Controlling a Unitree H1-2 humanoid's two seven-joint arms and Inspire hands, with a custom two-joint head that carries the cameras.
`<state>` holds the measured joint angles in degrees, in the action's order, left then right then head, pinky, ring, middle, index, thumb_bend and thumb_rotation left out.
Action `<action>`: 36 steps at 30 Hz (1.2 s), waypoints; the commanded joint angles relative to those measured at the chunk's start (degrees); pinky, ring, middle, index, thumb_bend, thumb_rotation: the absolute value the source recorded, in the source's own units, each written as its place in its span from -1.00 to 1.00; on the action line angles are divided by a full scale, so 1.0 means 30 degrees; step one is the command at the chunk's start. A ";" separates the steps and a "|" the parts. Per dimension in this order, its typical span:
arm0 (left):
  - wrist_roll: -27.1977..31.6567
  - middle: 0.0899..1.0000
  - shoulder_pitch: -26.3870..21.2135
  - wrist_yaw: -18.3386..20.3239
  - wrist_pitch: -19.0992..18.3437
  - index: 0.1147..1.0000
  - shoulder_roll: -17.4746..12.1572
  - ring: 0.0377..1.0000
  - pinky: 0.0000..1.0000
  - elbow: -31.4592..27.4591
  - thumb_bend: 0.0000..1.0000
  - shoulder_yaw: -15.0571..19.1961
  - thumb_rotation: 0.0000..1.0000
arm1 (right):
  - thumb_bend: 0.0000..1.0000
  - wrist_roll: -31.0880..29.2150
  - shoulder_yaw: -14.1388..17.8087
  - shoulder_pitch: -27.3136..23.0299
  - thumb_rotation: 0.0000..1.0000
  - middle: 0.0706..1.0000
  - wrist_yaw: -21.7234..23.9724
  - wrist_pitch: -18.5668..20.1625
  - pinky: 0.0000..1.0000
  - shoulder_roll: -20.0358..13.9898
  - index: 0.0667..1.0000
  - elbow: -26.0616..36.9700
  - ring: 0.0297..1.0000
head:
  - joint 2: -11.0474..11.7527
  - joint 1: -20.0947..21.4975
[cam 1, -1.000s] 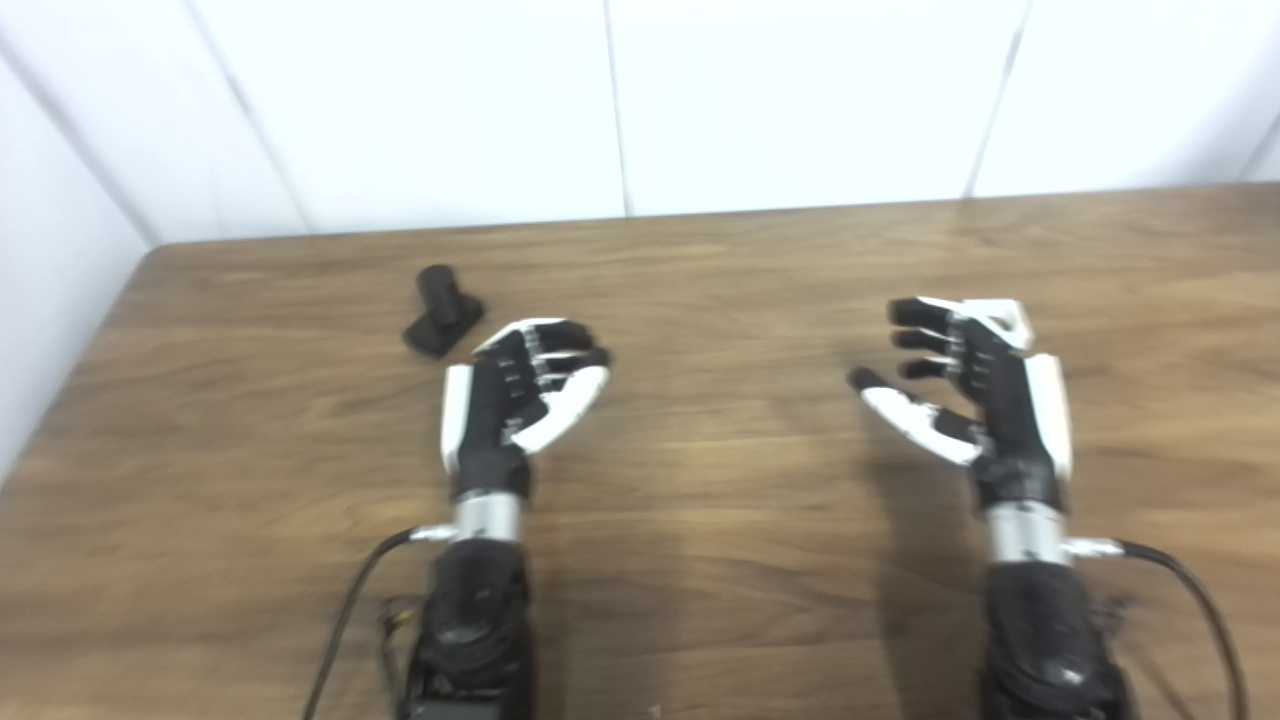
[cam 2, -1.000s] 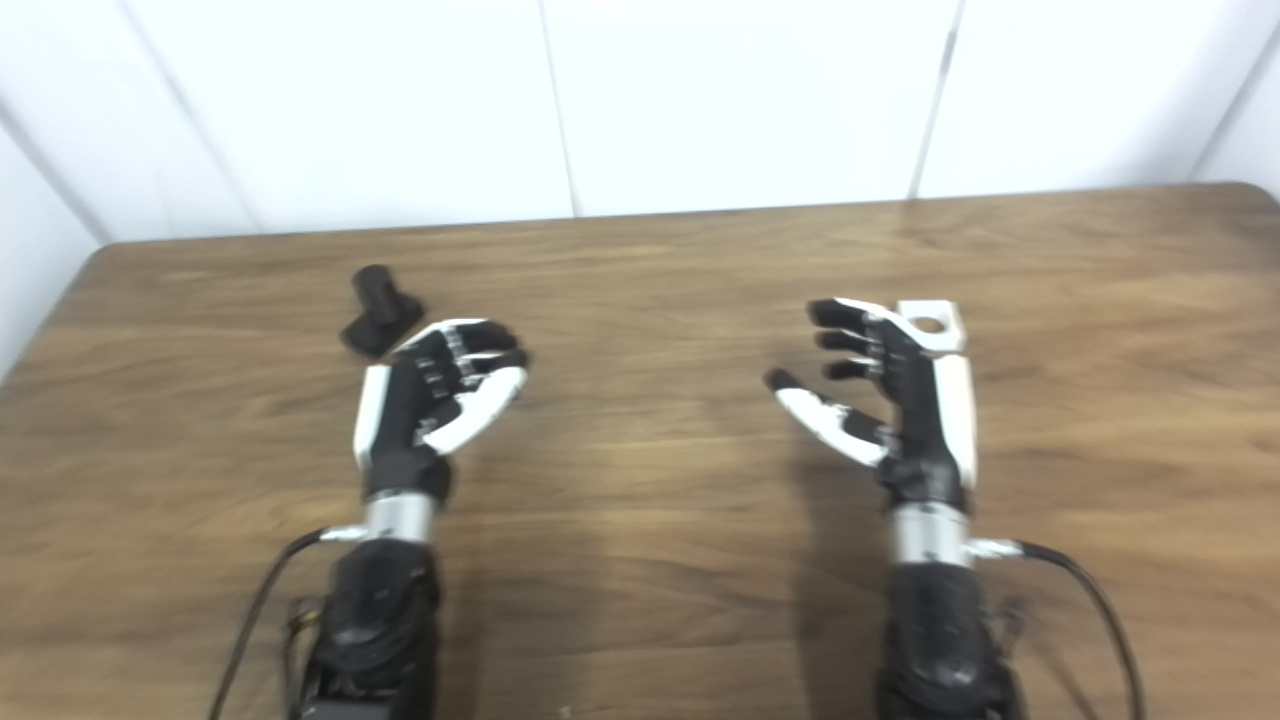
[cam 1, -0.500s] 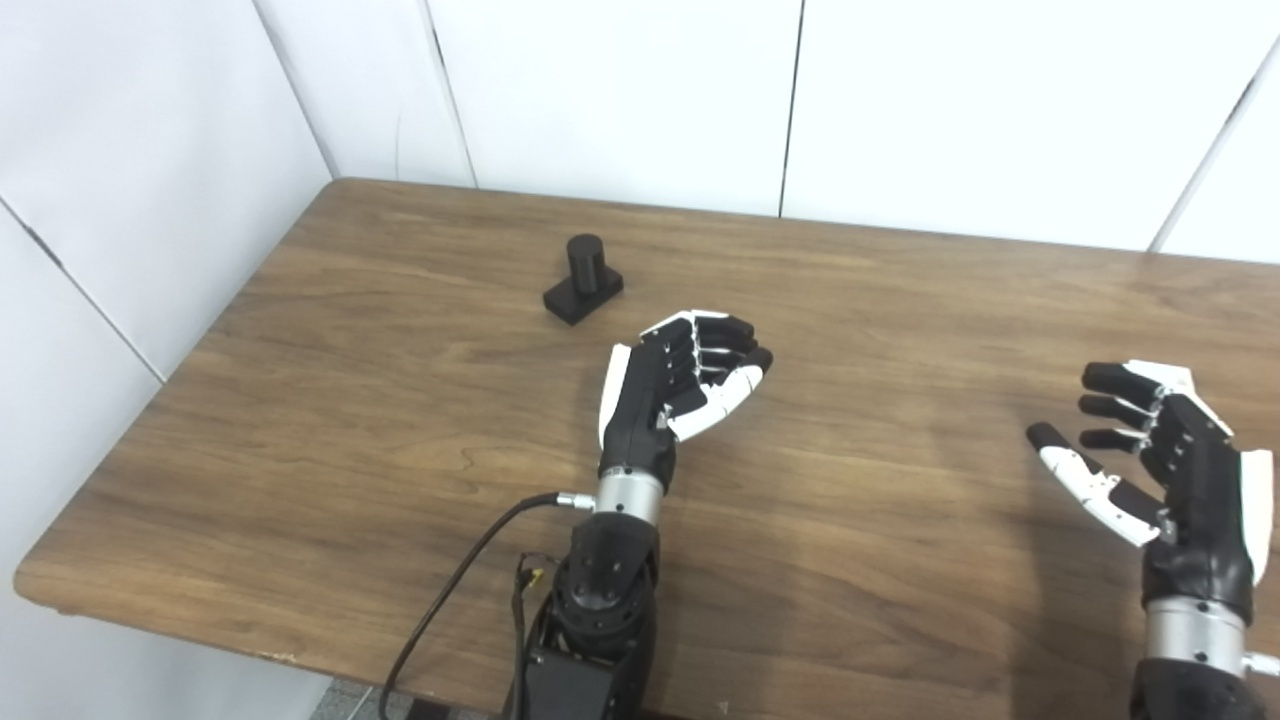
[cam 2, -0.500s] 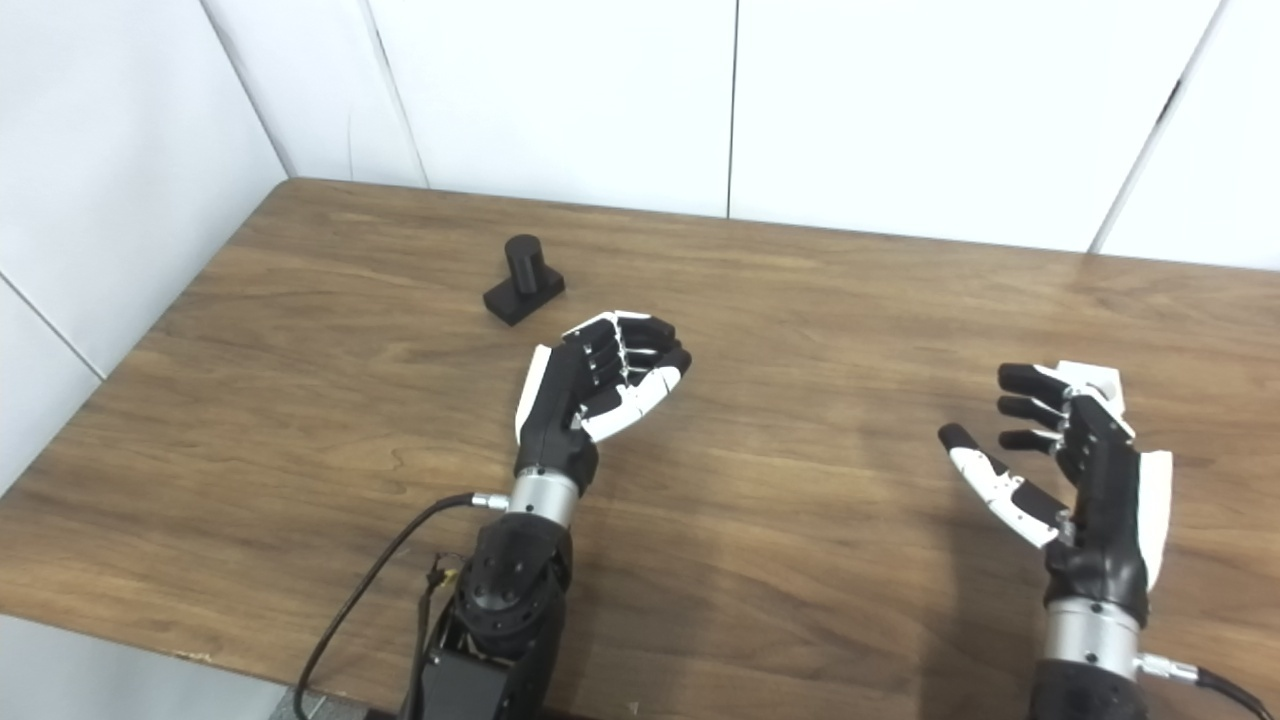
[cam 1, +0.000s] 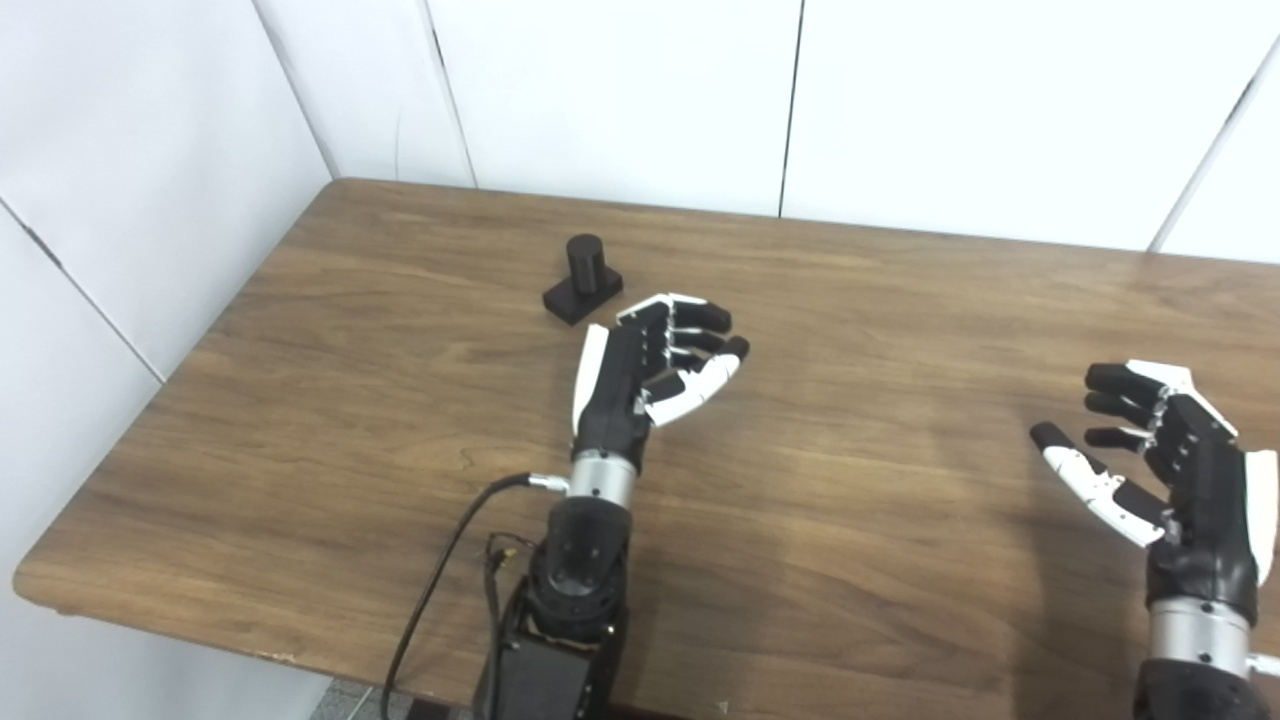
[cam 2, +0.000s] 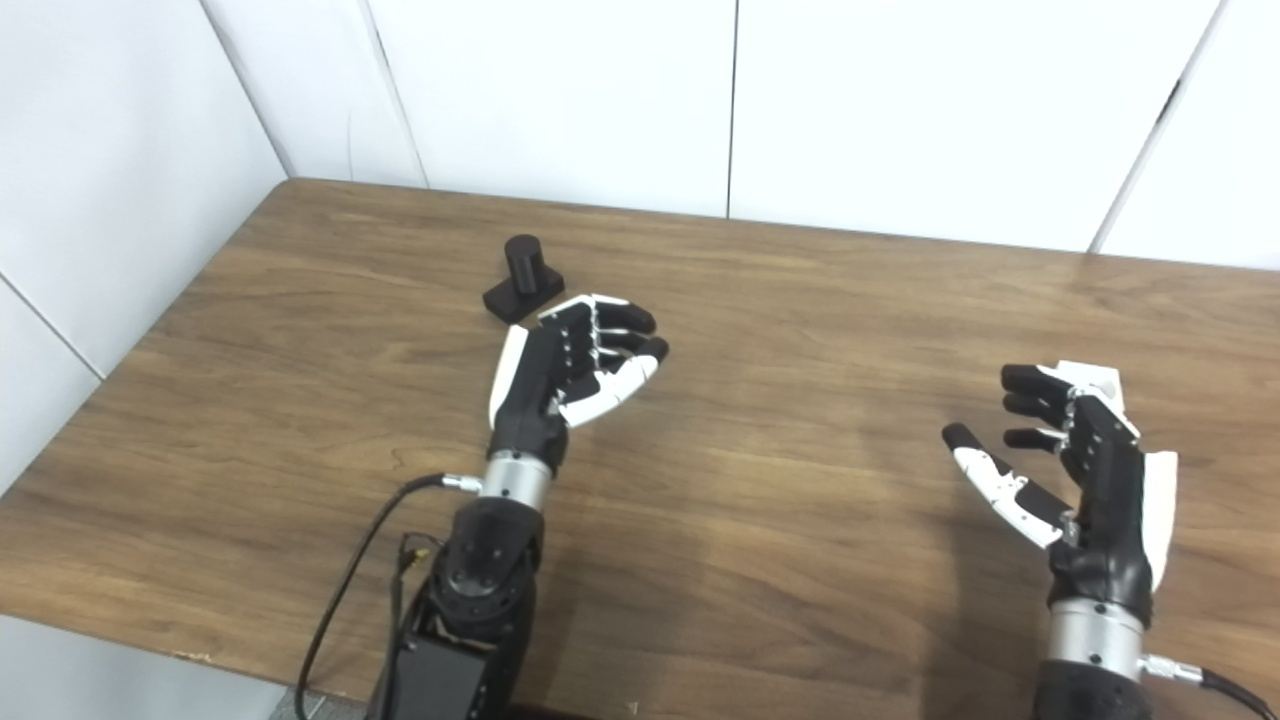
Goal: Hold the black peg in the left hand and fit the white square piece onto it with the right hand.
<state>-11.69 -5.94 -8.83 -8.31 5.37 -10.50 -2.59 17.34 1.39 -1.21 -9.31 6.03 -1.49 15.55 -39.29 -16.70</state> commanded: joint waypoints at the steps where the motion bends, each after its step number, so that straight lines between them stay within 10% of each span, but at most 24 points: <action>1: -0.0510 0.22 -0.0885 0.0192 0.0142 -0.14 -0.0527 0.19 0.01 -0.0754 0.01 0.0024 -0.84 | 0.17 0.0047 0.0055 -0.0537 -0.97 0.31 -0.0127 -0.0562 0.10 0.0038 0.22 0.0602 0.32 | -0.0012 -0.0007; 25: -0.3467 0.44 -0.3087 0.1372 -0.2418 -0.13 -0.4051 0.43 0.22 -0.1823 0.02 0.0501 -0.83 | 0.16 -0.0029 0.0195 -0.0900 -1.00 0.31 -0.0087 -0.0729 0.08 -0.0119 0.22 0.0278 0.29 | 0.0163 -0.0054; 28: -0.3868 0.48 -0.3399 0.1668 -0.3317 0.27 -0.4353 0.46 0.20 -0.2088 0.38 0.0500 -0.50 | 0.15 -0.0034 0.0186 -0.0926 -1.00 0.31 -0.0090 -0.0734 0.07 -0.0129 0.23 0.0200 0.28 | 0.0266 -0.0067; 36: -0.5748 0.47 -0.4303 0.1964 -0.4122 0.35 -0.5286 0.49 0.29 -0.2052 0.40 0.0072 -0.43 | 0.15 -0.0246 0.0211 -0.0960 -1.00 0.32 -0.0039 -0.0951 0.09 -0.0234 0.24 0.0070 0.30 | 0.0292 -0.0063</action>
<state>-27.07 -15.61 -2.73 -21.28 -8.94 -14.79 -2.38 16.79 1.93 -2.20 -9.27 5.81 -2.04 14.07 -38.41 -16.88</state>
